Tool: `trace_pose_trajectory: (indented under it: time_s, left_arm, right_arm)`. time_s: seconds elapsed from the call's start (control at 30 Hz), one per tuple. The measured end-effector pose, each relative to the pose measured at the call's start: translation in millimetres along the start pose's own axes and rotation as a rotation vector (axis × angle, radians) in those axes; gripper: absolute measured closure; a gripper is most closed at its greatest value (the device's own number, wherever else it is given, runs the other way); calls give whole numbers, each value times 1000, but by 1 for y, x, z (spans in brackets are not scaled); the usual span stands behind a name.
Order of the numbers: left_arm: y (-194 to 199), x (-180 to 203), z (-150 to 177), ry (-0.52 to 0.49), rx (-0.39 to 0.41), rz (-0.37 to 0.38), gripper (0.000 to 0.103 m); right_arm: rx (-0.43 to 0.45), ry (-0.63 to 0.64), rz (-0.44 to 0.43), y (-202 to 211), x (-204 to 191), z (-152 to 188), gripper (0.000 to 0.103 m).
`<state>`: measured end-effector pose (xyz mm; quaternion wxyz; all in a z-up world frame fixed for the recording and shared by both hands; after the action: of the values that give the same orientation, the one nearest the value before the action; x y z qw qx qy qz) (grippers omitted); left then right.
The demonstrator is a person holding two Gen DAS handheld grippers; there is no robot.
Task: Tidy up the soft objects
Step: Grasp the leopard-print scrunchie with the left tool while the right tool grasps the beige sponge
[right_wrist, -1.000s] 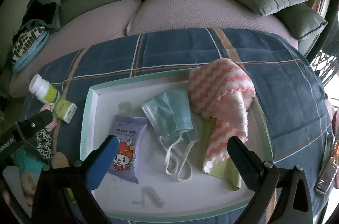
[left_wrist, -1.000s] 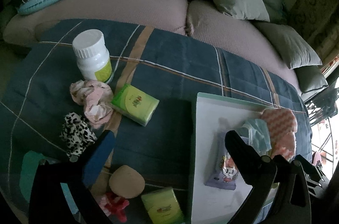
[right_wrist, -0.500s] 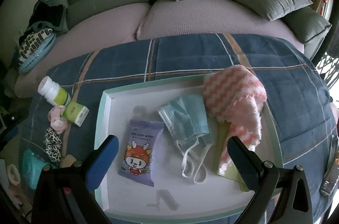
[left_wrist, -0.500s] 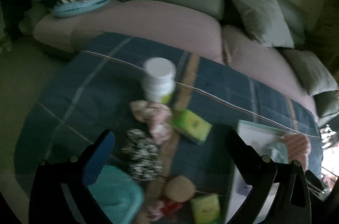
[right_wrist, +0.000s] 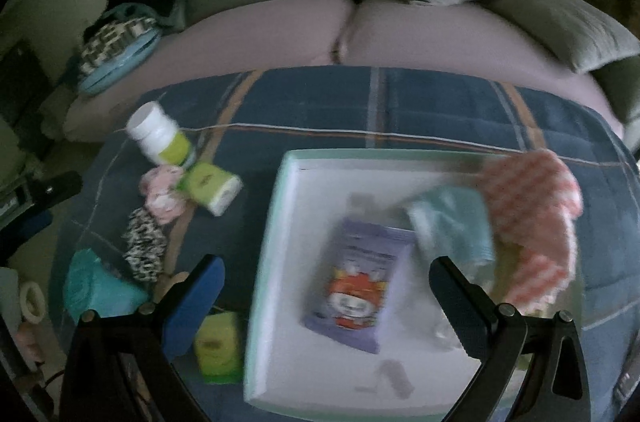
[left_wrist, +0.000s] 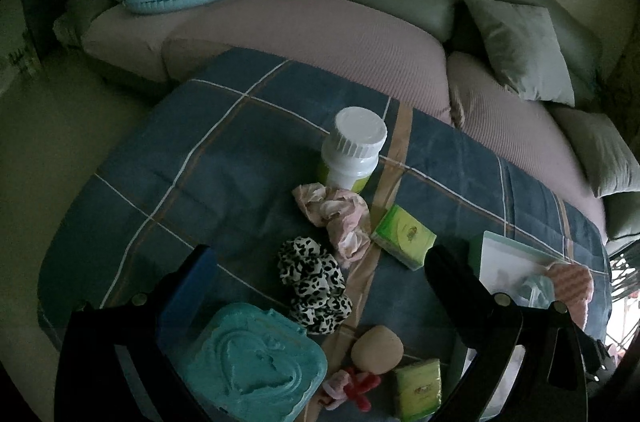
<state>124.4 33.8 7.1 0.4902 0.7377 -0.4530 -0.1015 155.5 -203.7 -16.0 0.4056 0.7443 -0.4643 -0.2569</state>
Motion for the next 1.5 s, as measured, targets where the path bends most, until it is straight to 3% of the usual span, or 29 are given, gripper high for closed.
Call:
trace_pose_trajectory:
  time_s: [0.27,0.4,0.6,0.73,0.93,1.13,1.33,1.5]
  left_arm:
    - [-14,-10,-10,20,-61,-19,0]
    - [-19,-12,-14,-44,-89,-52,0]
    - [-38,-12,-16,-176,-208,-47,0]
    - [-55,-11,-10,-192,-380,28,0]
    - [-76,-13,-16,-208,-513,-13,0]
    - [-93,-9,-16,-236,-570,-84,0]
    - [-110,3,-2,-257,-664,-87,0]
    - [-121,11,3,-281,-681,-128,3]
  right_arm:
    - [-36,102,-99,-26,-51,-10,0]
    - [-79,139,-114,-40,-71,-8,0]
    - [-114,177,-140,-51,-91,-6,0]
    - [-141,205,-154,-59,-104,-3,0]
    - [-193,214,-189,-76,-115,6,7]
    - [-226,211,-192,-87,-118,10,15]
    - [-251,210,-195,-98,-119,12,21]
    - [-250,214,-199,-103,-122,10,26]
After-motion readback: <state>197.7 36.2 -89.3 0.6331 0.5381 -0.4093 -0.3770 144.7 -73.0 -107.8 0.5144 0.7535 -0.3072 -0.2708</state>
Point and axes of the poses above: each gripper's, at about its wrist camera, not at the fingertips, and y roughly against the way its jaws point, x to its right, z to its underside, the point moved 4 cm from there along -y, roughly the way its jaws point, and after that the axes turned 15 degrees about y, right-handed, at the moved point
